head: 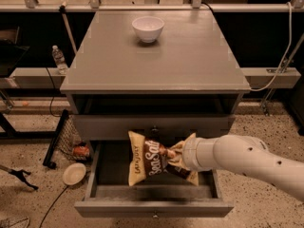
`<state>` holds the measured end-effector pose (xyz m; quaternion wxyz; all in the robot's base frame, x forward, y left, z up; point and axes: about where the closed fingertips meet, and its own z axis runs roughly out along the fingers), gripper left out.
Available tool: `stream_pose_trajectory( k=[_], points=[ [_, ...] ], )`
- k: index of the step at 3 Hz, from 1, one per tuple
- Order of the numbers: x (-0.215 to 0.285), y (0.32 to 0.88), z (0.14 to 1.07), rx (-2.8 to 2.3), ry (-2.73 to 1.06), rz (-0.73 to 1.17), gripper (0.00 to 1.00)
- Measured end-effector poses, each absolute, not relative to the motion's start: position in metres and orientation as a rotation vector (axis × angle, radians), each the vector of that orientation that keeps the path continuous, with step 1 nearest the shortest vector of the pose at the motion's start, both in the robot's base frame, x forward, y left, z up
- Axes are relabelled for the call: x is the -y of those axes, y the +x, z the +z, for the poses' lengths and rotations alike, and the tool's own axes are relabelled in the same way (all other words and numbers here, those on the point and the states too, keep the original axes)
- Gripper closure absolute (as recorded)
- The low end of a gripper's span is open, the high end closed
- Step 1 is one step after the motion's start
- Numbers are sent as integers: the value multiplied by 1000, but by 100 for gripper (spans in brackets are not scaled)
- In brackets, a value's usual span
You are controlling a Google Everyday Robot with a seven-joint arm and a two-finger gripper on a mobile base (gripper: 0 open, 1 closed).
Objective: Pick brown chip bag from middle drawer and place on counter
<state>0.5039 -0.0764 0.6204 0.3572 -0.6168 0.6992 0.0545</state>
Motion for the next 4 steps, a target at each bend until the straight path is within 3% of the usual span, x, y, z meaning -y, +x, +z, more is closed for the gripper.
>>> stream_pose_trajectory(
  k=[1,2,4],
  points=[
    [80,498,666,-1751,-1602,6,100],
    [80,498,666,-1751,-1602,6,100],
    [116,519,745,-1690,-1578,-224,100]
  ],
)
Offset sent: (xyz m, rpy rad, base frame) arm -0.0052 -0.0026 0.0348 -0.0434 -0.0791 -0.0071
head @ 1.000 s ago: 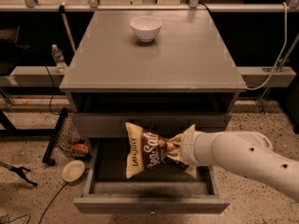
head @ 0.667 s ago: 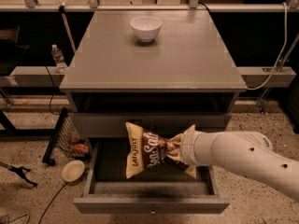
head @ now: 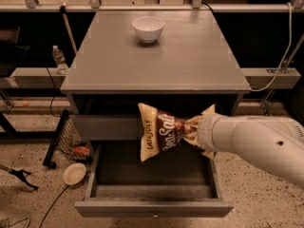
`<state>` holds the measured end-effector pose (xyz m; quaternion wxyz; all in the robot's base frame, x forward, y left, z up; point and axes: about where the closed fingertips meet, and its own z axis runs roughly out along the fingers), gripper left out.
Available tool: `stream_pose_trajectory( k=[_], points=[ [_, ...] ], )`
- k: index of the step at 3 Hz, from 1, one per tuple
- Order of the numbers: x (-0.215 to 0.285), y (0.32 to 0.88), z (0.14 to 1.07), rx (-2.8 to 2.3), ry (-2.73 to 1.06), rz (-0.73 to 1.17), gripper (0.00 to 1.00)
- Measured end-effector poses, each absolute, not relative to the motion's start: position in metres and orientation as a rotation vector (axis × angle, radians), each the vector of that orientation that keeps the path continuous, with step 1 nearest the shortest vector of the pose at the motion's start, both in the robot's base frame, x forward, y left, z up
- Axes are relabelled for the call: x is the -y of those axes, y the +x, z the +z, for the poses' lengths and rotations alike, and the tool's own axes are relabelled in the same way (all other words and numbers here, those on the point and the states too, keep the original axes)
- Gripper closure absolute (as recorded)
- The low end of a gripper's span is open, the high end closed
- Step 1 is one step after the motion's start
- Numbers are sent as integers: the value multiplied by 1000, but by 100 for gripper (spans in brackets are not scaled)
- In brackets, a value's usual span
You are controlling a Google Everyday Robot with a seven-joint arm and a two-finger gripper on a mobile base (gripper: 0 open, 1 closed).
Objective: Pick brown chip bag from middle drawer and place on counter
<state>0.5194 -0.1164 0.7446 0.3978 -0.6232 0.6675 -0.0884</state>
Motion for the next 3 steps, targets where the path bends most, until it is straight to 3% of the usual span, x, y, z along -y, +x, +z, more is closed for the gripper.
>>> stream_pose_trajectory(
  k=[1,3],
  points=[
    [135,521,811,-1638,-1567,-418,100],
    [137,527,830,-1600,-1562,-468,100]
  ],
)
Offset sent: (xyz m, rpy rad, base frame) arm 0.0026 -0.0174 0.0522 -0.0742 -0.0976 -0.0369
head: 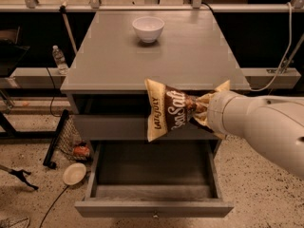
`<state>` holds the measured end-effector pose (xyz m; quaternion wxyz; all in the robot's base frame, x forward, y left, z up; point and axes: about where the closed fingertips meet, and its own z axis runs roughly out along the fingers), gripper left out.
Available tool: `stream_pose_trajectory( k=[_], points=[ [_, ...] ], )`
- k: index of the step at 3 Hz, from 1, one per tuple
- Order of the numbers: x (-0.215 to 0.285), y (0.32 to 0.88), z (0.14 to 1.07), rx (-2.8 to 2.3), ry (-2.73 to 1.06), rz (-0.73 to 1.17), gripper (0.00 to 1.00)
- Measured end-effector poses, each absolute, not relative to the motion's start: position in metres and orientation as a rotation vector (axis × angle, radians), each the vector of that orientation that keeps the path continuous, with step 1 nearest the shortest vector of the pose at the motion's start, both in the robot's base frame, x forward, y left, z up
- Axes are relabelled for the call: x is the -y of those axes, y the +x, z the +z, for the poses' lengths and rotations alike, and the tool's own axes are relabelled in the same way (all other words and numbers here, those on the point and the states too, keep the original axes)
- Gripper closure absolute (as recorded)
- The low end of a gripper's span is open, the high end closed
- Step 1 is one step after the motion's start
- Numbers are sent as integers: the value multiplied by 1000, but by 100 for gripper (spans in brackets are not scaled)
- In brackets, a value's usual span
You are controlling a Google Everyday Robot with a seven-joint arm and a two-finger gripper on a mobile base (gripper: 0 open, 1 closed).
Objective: Pick brown chip bag from middle drawer and place on counter
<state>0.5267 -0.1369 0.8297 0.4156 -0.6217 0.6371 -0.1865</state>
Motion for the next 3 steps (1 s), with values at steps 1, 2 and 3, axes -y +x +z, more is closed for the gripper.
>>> stream_pose_trajectory(
  k=[1,2,3],
  points=[
    [142,542,867,-1535,-1570,-559,100],
    [144,560,904,-1484,-1587,-640,100],
    [143,589,944,-1420,-1602,-701,100]
  ],
)
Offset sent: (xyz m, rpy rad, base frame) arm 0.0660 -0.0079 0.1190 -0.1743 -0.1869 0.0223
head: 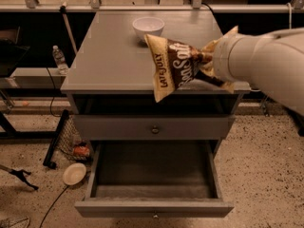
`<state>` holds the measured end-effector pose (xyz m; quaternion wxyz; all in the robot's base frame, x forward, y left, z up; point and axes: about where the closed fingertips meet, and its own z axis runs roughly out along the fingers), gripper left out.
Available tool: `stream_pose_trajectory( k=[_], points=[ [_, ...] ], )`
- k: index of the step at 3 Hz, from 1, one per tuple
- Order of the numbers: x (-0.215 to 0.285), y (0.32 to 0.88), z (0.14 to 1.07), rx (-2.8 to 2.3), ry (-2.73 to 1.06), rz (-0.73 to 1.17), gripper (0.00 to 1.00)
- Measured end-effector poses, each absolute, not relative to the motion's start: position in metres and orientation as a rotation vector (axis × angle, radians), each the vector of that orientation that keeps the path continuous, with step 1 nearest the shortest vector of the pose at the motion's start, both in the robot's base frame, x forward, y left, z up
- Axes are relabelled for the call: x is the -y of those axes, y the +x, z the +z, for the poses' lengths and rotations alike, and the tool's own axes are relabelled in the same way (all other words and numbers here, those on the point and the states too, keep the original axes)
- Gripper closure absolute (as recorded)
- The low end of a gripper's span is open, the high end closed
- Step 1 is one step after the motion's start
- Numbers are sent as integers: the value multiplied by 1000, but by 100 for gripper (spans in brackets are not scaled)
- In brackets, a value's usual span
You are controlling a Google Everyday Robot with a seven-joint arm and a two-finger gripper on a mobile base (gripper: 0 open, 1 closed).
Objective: Pick brown chip bag from middle drawer and place on counter
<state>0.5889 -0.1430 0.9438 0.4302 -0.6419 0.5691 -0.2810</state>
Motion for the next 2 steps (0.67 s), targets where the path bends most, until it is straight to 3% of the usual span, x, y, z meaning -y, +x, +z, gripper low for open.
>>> stream_pose_trajectory(
  k=[2],
  points=[
    [145,650,972,-1397,-1615,-690,100]
  ],
)
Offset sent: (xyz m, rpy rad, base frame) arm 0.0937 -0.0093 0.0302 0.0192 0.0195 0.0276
